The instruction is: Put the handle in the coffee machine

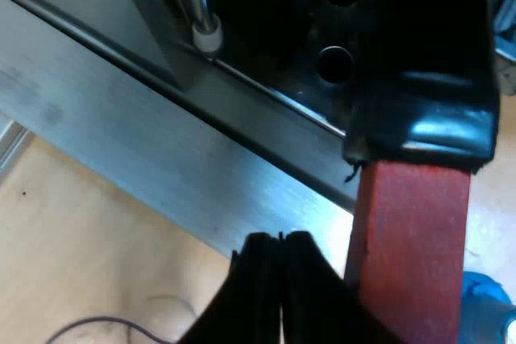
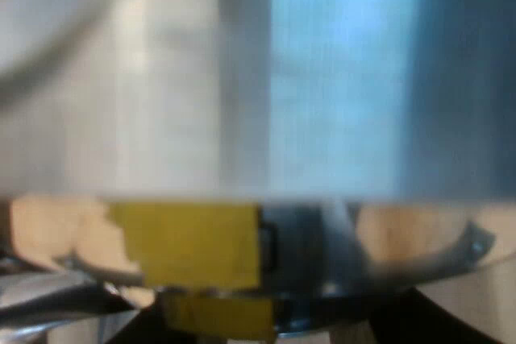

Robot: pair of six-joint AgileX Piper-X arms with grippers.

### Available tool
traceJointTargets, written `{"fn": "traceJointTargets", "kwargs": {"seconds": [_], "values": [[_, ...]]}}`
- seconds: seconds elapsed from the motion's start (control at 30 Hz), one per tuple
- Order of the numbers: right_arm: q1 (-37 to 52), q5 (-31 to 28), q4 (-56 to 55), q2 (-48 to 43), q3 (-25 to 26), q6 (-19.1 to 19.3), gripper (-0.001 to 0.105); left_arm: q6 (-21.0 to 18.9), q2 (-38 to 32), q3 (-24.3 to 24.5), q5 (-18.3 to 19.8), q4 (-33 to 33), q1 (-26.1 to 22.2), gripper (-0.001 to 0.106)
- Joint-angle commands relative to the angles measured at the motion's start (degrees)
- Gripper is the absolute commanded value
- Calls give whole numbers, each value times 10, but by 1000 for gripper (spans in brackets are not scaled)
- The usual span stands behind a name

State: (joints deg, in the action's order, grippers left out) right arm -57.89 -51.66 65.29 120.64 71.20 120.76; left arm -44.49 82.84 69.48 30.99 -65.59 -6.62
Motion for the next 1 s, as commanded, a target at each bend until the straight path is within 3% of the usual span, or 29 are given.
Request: {"fn": "traceJointTargets", "kwargs": {"seconds": [0.03,0.37,0.5,0.63,1.0], "values": [[-3,13,57,-12,13,8,32,-2,-2,3,55,-33,3,1],[-3,13,57,-12,13,8,32,-7,-4,3,67,-83,34,1],[-3,13,57,-12,13,8,32,-37,-4,3,68,-85,47,1],[-3,13,59,-12,13,8,32,-59,-5,3,94,-104,49,1],[-3,13,61,-12,13,8,32,-59,-5,3,98,-119,49,1]]}}
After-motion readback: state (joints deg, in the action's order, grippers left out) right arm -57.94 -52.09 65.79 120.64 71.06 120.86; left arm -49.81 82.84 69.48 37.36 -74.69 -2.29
